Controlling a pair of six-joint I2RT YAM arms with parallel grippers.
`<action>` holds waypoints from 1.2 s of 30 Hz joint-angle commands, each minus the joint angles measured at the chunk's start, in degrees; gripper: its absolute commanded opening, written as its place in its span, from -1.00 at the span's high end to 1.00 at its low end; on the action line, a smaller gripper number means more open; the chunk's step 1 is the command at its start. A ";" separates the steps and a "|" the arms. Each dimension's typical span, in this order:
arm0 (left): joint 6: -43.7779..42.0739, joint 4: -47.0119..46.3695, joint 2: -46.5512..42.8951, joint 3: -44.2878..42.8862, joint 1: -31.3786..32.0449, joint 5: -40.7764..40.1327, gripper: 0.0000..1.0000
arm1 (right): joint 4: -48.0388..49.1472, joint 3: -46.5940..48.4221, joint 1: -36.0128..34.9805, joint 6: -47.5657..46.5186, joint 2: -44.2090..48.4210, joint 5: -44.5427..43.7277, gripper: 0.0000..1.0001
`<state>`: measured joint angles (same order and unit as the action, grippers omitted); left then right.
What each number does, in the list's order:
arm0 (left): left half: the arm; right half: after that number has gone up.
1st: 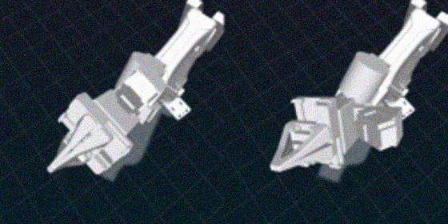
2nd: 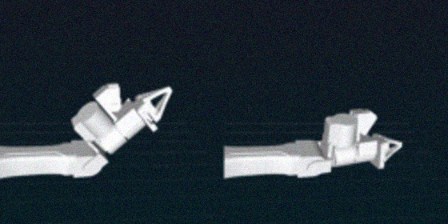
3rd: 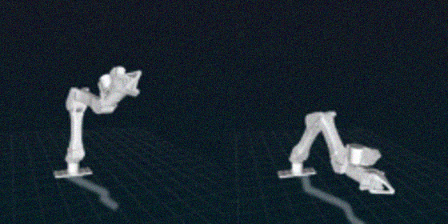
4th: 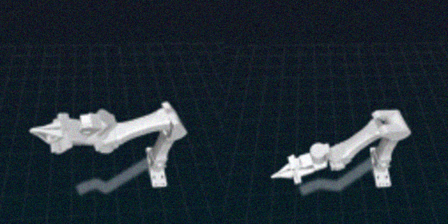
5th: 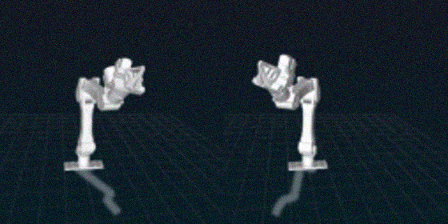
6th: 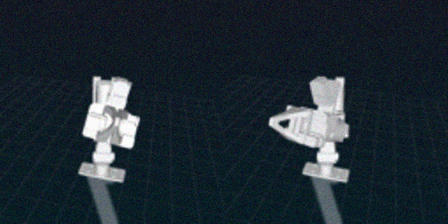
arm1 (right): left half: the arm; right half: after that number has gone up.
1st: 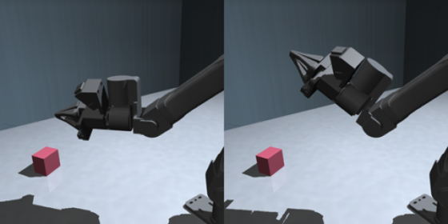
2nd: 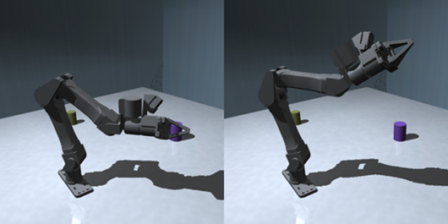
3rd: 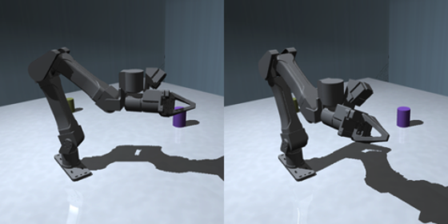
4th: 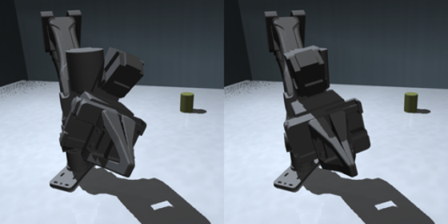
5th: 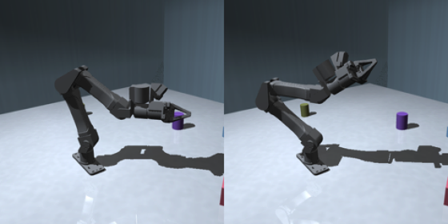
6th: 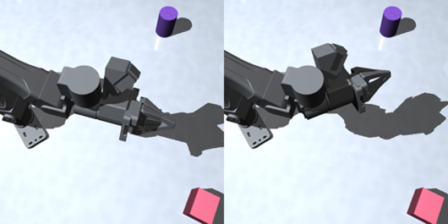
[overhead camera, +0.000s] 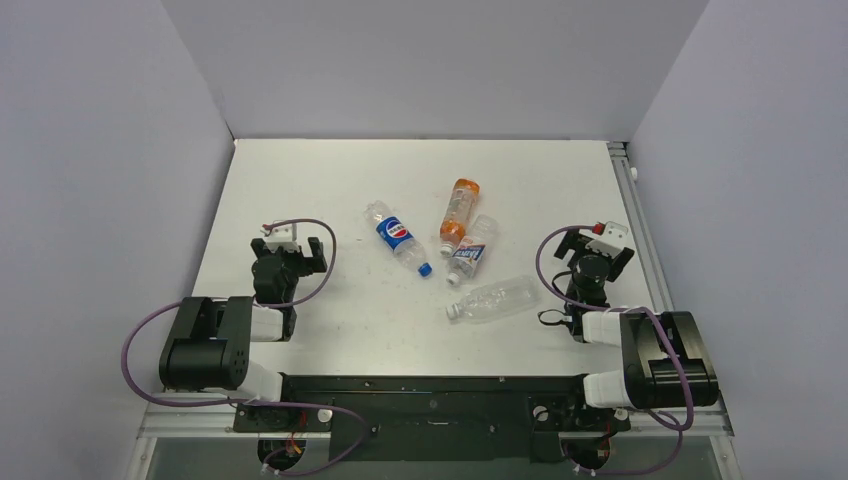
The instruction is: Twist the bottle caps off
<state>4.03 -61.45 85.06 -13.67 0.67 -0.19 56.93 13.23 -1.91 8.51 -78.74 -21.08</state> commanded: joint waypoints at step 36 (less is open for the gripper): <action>-57.03 109.73 11.58 -72.46 15.76 36.18 -0.93 | -63.24 49.83 -7.90 20.62 3.35 27.52 -0.76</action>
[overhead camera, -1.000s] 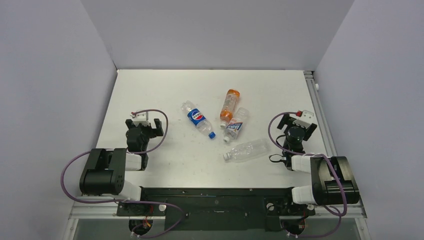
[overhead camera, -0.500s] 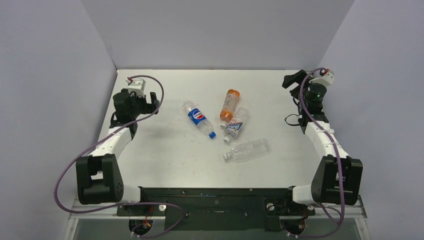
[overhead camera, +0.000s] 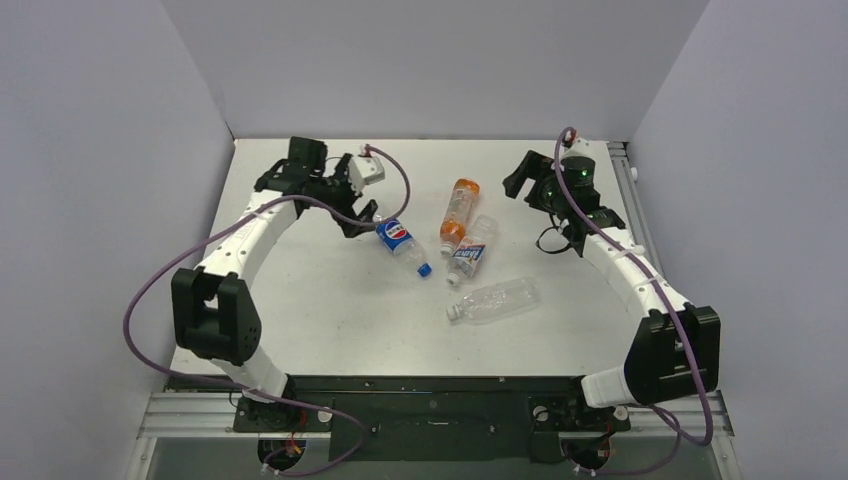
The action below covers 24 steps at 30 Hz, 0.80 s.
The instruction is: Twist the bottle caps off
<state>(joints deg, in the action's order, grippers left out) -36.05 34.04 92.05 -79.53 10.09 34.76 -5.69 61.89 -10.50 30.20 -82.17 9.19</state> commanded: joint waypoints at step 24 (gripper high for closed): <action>-69.96 4.45 18.13 -2.57 14.16 -5.29 -0.93 | -15.74 7.74 -11.44 -12.69 17.33 -19.28 -0.77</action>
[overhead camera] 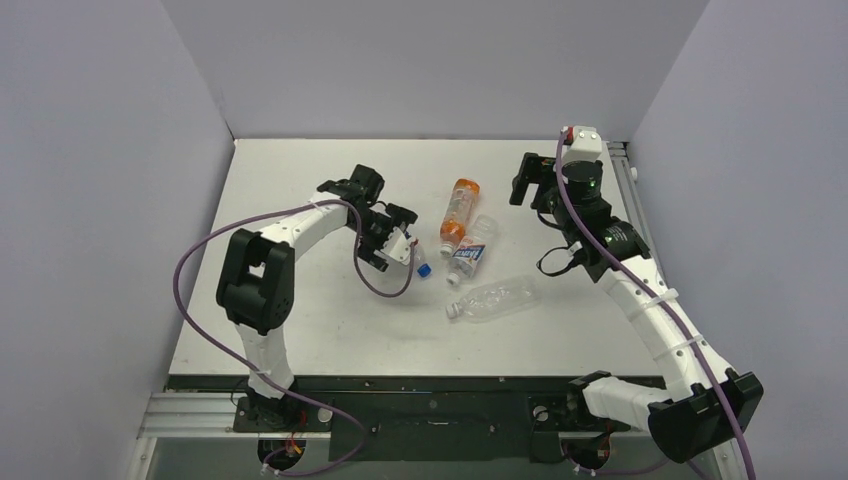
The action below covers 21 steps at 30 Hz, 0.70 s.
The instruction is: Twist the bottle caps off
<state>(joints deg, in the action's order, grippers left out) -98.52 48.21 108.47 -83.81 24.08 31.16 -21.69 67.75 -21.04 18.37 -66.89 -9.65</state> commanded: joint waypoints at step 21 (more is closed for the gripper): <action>-5.55 -5.13 8.30 -2.63 2.29 -7.70 -0.19 | 2.61 2.75 -1.26 2.68 -0.29 7.61 -0.72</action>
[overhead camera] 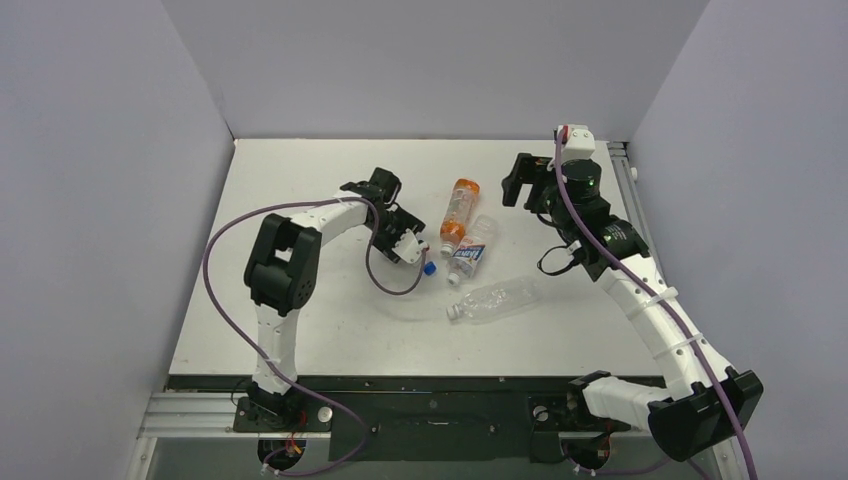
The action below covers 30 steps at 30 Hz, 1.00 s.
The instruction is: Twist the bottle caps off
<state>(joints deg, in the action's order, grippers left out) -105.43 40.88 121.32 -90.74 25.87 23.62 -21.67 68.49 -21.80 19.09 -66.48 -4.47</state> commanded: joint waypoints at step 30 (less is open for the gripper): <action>88.06 -35.36 -52.71 23.65 2.31 14.05 0.46 | 8.15 16.42 -23.31 9.81 -3.12 0.88 -0.72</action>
<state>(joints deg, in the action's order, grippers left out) -28.80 13.04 68.01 -68.62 27.90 37.71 -17.69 83.50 -43.29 26.72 -69.63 -4.78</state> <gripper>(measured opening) 0.411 0.869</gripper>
